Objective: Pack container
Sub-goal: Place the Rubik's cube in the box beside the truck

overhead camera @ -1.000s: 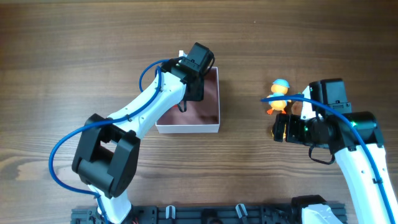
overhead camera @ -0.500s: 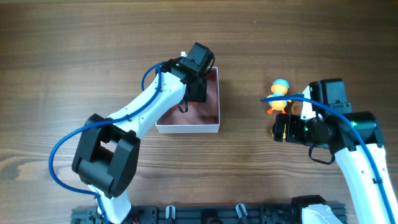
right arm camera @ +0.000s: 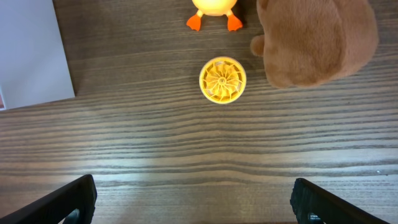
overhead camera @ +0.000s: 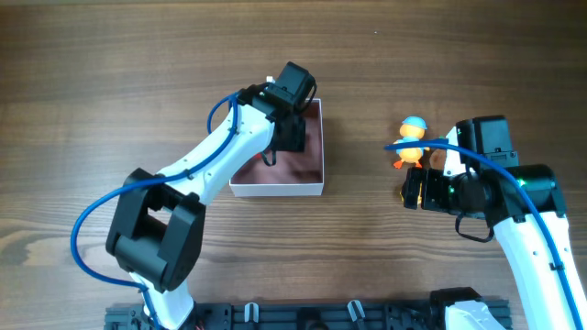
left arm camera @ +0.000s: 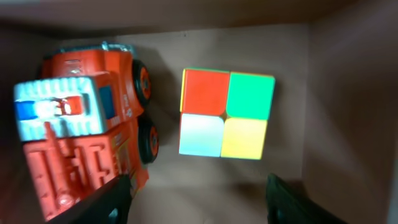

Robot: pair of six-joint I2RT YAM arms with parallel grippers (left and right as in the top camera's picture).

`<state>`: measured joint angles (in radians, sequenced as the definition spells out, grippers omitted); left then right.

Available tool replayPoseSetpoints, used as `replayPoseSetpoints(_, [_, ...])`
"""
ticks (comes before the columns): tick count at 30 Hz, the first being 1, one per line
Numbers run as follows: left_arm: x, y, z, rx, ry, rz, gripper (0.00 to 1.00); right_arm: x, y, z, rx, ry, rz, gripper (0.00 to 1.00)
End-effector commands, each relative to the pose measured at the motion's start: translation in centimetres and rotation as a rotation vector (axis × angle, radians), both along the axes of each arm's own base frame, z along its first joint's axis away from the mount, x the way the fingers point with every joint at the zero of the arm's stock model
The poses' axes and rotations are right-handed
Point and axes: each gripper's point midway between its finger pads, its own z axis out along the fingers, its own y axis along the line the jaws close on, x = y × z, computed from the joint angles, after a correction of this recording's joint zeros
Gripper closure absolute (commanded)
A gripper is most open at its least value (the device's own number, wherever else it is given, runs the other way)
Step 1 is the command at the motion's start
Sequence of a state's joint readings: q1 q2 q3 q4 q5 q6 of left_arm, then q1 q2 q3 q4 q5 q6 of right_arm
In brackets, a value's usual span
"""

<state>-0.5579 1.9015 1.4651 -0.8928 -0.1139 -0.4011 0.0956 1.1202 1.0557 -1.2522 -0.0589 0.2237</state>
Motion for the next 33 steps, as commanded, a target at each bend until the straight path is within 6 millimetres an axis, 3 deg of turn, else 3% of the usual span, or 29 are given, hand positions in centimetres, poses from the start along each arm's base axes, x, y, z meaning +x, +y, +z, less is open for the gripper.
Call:
replayPoseSetpoints(1, [1.3, -1.1, 6.2, -0.11, -0.122, -0.009, 0.34, 0.4, -0.2, 0.5, -0.009, -0.016, -0.014, 0.0])
replayPoseSetpoints(3, [0.5, -3.2, 7.0, -0.208, -0.099, -0.103, 0.62, 0.4, -0.2, 0.5, -0.009, -0.016, -0.014, 0.0])
replayPoseSetpoints(7, [0.6, -4.9, 4.8, -0.26, -0.038, -0.125, 0.94, 0.4, -0.2, 0.5, -0.009, -0.016, -0.013, 0.0])
replayPoseSetpoints(8, [0.9, -5.2, 4.1, -0.264, -0.032, -0.126, 0.96, 0.4, -0.2, 0.5, -0.009, -0.016, -0.014, 0.0])
replayPoseSetpoints(13, [1.9, -6.0, -0.3, -0.252, 0.016, -0.122, 0.96, 0.4, -0.2, 0.5, -0.009, -0.016, -0.014, 0.0])
replayPoseSetpoints(20, [2.3, -6.3, -3.5, -0.233, 0.054, -0.117, 0.96, 0.4, -0.2, 0.5, -0.009, -0.016, -0.013, 0.0])
replayPoseSetpoints(33, [3.2, -2.6, -4.1, -0.033, -0.005, -0.058, 0.96, 0.4, -0.2, 0.5, -0.009, -0.016, -0.014, 0.0])
